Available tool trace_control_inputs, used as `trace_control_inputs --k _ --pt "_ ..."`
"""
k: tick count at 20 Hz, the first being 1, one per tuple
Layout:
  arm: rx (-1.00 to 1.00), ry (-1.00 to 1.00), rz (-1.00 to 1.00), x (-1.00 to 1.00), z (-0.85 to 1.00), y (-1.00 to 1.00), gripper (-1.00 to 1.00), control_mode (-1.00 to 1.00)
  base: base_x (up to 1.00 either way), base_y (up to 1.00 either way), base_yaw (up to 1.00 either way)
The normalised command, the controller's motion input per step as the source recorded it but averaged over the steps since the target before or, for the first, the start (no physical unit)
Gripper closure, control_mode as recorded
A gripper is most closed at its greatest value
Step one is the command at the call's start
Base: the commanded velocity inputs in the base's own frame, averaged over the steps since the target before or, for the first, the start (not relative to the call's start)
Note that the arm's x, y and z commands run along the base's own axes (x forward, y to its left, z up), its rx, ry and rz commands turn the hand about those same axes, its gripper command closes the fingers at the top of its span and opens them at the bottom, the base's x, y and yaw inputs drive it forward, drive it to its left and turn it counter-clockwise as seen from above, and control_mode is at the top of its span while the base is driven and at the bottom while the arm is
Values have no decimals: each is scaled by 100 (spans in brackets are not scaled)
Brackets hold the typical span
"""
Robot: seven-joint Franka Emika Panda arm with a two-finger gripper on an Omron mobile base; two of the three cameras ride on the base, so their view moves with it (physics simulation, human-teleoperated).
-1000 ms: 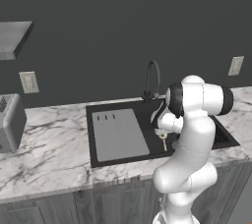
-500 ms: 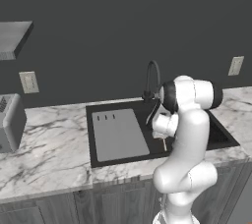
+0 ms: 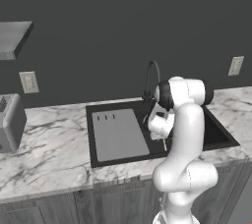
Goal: Pick up the dish brush and dish brush from the sink, and place them back in the shelves.
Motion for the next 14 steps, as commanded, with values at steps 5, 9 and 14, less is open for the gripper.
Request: trace_control_inputs --k 5,9,14 --pt "0 0 0 8 -38 0 -100 -100 0 0 0" --pt "0 0 0 9 -33 0 -100 -100 0 0 0" --pt "0 0 0 10 -30 0 -100 -100 0 0 0"
